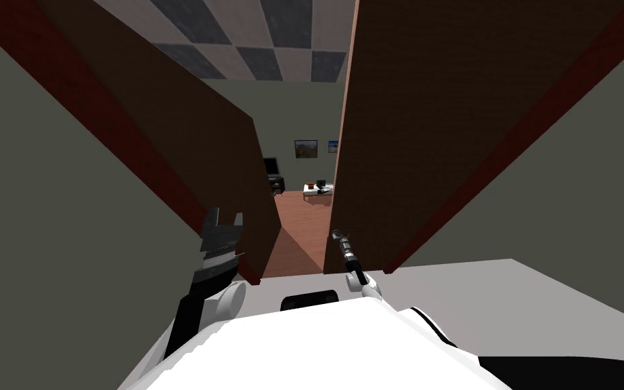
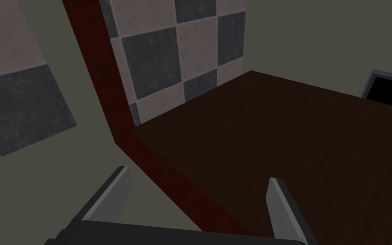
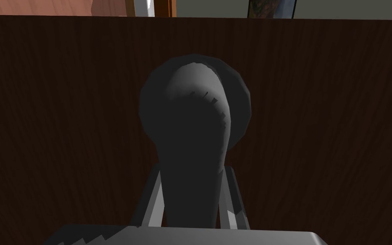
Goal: Push the door open
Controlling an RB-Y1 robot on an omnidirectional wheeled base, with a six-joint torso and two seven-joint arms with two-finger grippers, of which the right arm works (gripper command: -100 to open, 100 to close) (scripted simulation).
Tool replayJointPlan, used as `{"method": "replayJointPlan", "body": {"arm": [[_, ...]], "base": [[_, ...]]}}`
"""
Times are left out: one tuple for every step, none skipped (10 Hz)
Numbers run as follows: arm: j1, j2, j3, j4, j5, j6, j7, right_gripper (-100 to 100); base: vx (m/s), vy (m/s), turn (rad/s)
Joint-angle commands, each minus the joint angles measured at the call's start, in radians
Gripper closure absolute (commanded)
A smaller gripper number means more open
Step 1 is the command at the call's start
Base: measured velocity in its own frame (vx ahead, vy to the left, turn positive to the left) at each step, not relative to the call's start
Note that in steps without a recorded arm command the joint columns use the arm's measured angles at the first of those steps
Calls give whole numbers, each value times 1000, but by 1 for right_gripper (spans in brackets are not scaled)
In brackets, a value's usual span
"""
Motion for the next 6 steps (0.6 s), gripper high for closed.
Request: {"method": "replayJointPlan", "body": {"arm": [[-14,-5,-14,10,-7,-8,4,100],[-14,-6,-20,11,-11,-9,7,100],[-14,-7,-29,13,-16,-9,10,100],[-14,-9,-37,15,-20,-9,13,100],[-13,-10,-47,17,-26,-9,17,100],[-13,-10,-47,17,-26,-9,17,100]], "base": [[169,26,-30],[202,48,-28],[207,37,-31],[160,24,-25],[190,41,-41],[154,32,-33]]}}
